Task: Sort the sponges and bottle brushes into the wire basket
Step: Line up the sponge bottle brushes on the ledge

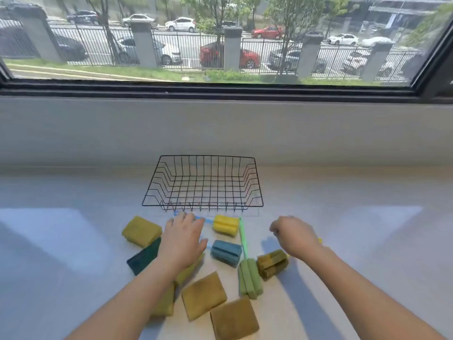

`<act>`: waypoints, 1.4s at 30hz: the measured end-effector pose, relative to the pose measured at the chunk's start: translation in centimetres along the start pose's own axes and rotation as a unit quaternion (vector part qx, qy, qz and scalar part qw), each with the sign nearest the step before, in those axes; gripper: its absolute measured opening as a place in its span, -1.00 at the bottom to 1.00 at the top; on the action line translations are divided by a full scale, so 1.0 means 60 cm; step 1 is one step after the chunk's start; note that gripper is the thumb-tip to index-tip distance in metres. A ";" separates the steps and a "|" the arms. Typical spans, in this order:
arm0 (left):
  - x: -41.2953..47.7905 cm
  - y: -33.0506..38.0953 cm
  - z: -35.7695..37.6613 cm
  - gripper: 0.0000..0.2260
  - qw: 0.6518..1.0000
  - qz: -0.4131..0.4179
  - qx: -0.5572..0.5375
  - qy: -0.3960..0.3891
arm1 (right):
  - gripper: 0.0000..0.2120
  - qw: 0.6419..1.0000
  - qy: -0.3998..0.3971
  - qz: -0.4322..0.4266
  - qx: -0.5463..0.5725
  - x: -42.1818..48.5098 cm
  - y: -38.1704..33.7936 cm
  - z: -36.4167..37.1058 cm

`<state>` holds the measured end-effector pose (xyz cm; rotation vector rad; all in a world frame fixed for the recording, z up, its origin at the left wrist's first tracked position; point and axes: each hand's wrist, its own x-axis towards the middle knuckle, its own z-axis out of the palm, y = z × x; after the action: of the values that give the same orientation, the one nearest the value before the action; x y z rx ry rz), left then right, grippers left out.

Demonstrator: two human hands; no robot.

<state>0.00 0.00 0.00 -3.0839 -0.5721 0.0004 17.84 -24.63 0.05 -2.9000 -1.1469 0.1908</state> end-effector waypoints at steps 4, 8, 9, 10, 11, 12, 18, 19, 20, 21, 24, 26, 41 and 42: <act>0.015 0.034 0.043 -0.74 0.997 0.032 0.042 -0.055 | -0.48 0.992 -0.101 0.019 -0.067 -0.017 0.055 0.032; 0.034 0.057 0.069 -0.79 0.992 0.032 0.063 -0.106 | -0.46 0.991 -0.107 0.016 -0.076 -0.016 0.083 0.062; 0.039 0.062 0.074 -0.79 0.991 0.031 0.067 -0.111 | -0.47 0.991 -0.109 0.016 -0.080 -0.015 0.088 0.070; 0.045 0.068 0.076 -0.79 0.991 0.031 0.064 -0.116 | -0.49 0.990 -0.113 0.013 -0.083 -0.014 0.093 0.078; 0.051 0.073 0.078 -0.80 0.991 0.028 0.057 -0.119 | -0.53 0.990 -0.115 0.007 -0.084 -0.014 0.097 0.085; 0.058 0.078 0.078 -0.80 0.990 0.024 0.048 -0.127 | -0.57 0.990 -0.116 0.000 -0.082 -0.015 0.100 0.092; 0.091 0.072 0.078 -0.71 0.977 0.014 0.042 -0.211 | -0.86 0.993 -0.104 -0.017 -0.058 -0.032 0.122 0.114; 0.095 0.068 0.080 -0.69 0.974 0.020 0.050 -0.218 | -0.87 0.993 -0.102 -0.016 -0.055 -0.036 0.126 0.116; 0.096 0.066 0.080 -0.67 0.973 0.027 0.056 -0.223 | -0.87 0.993 -0.101 -0.012 -0.052 -0.040 0.129 0.115; 0.098 0.064 0.080 -0.67 0.974 0.033 0.055 -0.219 | -0.87 0.994 -0.094 -0.009 -0.050 -0.044 0.133 0.114; 0.097 0.061 0.076 -0.76 0.981 0.023 -0.019 -0.190 | -0.88 0.997 -0.075 0.004 -0.035 -0.054 0.147 0.106; 0.098 0.055 0.072 -0.82 0.983 0.034 -0.055 -0.171 | -0.88 0.998 -0.061 0.009 -0.019 -0.059 0.150 0.097; 0.065 0.004 -0.033 -0.90 0.900 -0.110 -0.407 0.108 | -0.84 0.988 0.080 0.023 0.127 -0.022 0.028 -0.013; 0.058 -0.006 -0.045 -0.89 0.884 -0.121 -0.432 0.129 | -0.82 0.986 0.092 0.020 0.139 -0.017 0.009 -0.022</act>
<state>3.13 1.55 2.71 -3.6675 -1.2087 -0.8916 17.62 -25.68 1.45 -2.6337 -0.9480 0.0734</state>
